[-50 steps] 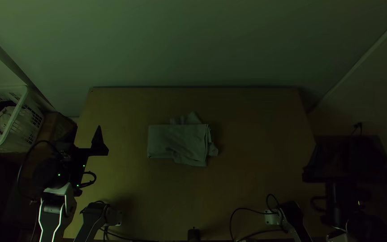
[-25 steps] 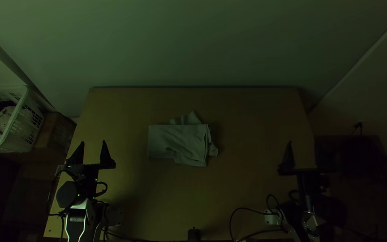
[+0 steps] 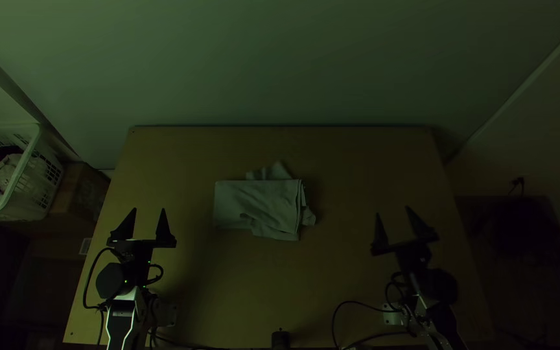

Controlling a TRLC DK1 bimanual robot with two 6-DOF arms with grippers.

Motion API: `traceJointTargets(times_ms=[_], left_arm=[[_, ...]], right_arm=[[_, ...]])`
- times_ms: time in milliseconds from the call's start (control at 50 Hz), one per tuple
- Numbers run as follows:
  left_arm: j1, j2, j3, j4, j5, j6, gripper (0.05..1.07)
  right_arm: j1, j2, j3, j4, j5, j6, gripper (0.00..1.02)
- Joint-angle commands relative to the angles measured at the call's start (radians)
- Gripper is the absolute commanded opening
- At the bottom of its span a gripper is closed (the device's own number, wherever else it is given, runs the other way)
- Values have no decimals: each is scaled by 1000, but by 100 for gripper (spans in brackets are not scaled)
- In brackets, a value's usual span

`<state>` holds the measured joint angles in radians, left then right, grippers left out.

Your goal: Fold the t-shirt

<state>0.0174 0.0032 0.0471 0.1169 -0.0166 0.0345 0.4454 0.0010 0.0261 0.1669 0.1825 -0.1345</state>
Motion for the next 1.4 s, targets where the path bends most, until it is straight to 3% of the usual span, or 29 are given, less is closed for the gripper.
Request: traceJointTargets(times_ms=[0, 200, 320, 1380], left_arm=[[1, -6, -50, -42, 20, 13, 102], [-4, -6, -44, -122, 21, 27, 103], [27, -3, -44, -125, 21, 28, 103], [42, -3, -44, -125, 21, 27, 103]], right_arm=[[15, -4, -25, -26, -40, 32, 98], [3, -2, -22, -155, -71, 47, 98], [-31, 1, -20, -158, -71, 44, 98], [-30, -2, -22, -156, -72, 44, 98]])
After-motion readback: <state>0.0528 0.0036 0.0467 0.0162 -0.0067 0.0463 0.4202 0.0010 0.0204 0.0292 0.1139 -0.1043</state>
